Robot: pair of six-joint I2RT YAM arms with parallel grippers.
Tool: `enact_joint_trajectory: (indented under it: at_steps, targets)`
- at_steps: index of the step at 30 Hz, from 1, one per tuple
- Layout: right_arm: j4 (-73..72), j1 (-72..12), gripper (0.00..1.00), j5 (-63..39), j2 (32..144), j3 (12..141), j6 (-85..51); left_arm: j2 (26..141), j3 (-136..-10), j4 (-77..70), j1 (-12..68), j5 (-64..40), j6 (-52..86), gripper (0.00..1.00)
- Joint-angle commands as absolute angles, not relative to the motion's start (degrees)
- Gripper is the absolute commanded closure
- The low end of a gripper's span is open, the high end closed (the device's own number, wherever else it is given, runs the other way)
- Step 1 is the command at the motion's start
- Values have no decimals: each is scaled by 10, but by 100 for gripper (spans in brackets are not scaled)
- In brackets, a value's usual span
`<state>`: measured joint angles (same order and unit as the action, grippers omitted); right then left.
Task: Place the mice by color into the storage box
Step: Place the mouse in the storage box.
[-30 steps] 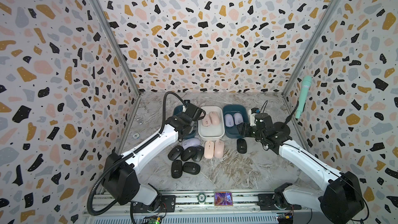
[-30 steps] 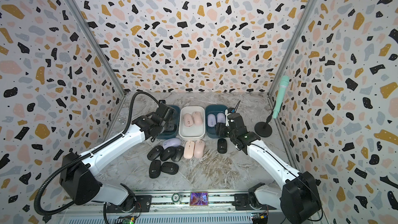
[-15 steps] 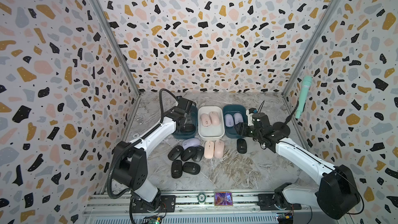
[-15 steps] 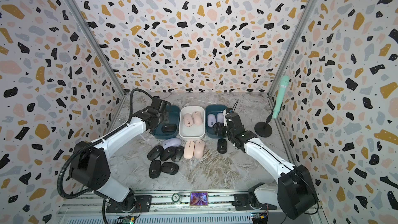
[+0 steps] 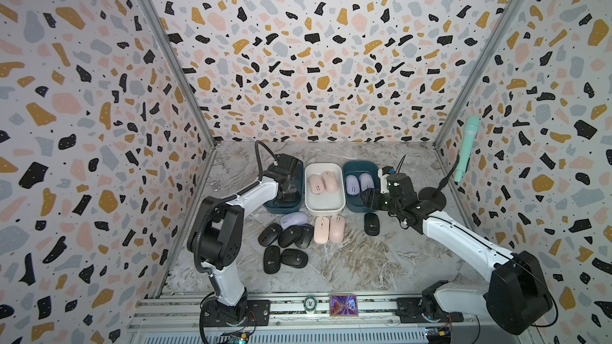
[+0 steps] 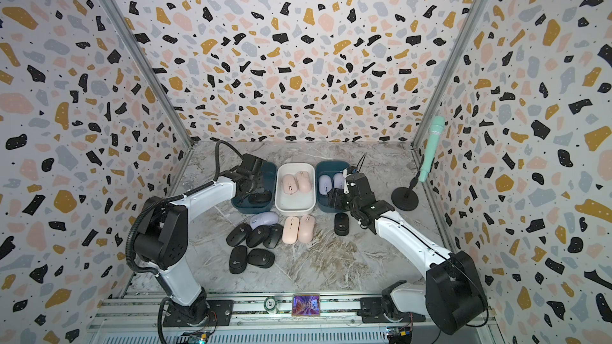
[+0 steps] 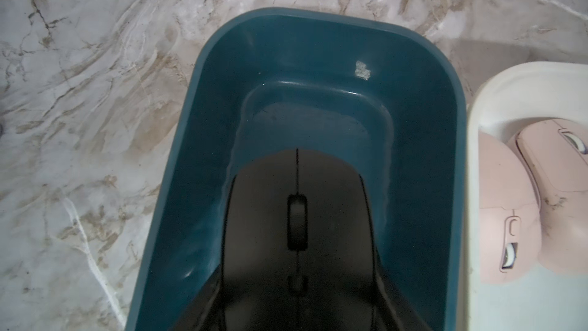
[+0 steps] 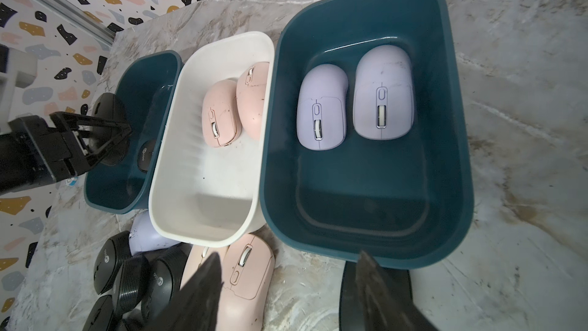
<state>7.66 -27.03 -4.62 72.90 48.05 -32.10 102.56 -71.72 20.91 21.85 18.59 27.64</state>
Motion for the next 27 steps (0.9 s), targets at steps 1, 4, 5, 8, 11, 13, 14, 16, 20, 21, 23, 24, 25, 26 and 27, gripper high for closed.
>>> enact_joint_trajectory:
  at_steps: [1,4,5,8,11,13,14,16,20,21,23,24,25,26,27]
  targets:
    - [79,-273,32,-37,727,493,-325,1025,-707,197,208,206,271,50]
    - [80,-273,32,-35,728,494,-325,1032,-705,203,205,206,269,48]
    - [79,-273,32,-36,728,494,-325,1034,-705,205,204,204,268,47]
    - [79,-273,33,-34,730,496,-326,1036,-699,205,203,204,270,46]
    - [80,-273,32,-34,731,497,-326,1039,-692,202,202,200,271,46]
    - [82,-273,32,-32,731,497,-326,1041,-691,205,202,204,271,46]
    - [82,-273,32,-33,731,498,-326,1042,-689,204,202,203,272,45]
    - [83,-273,32,-33,730,498,-326,1042,-685,204,202,203,272,45]
    - [84,-273,32,-30,730,499,-326,1040,-680,201,201,204,273,40]
    - [84,-273,32,-30,730,499,-326,1040,-680,202,201,204,274,39]
    - [84,-273,32,-30,730,500,-326,1041,-681,201,201,205,273,35]
    - [85,-273,32,-29,730,499,-326,1041,-680,201,202,207,272,34]
    - [86,-273,32,-29,730,499,-326,1041,-679,200,202,210,274,33]
    - [87,-273,32,-26,730,499,-326,1042,-677,199,201,211,273,32]
    - [89,-272,32,-26,730,499,-326,1041,-677,198,201,210,273,30]
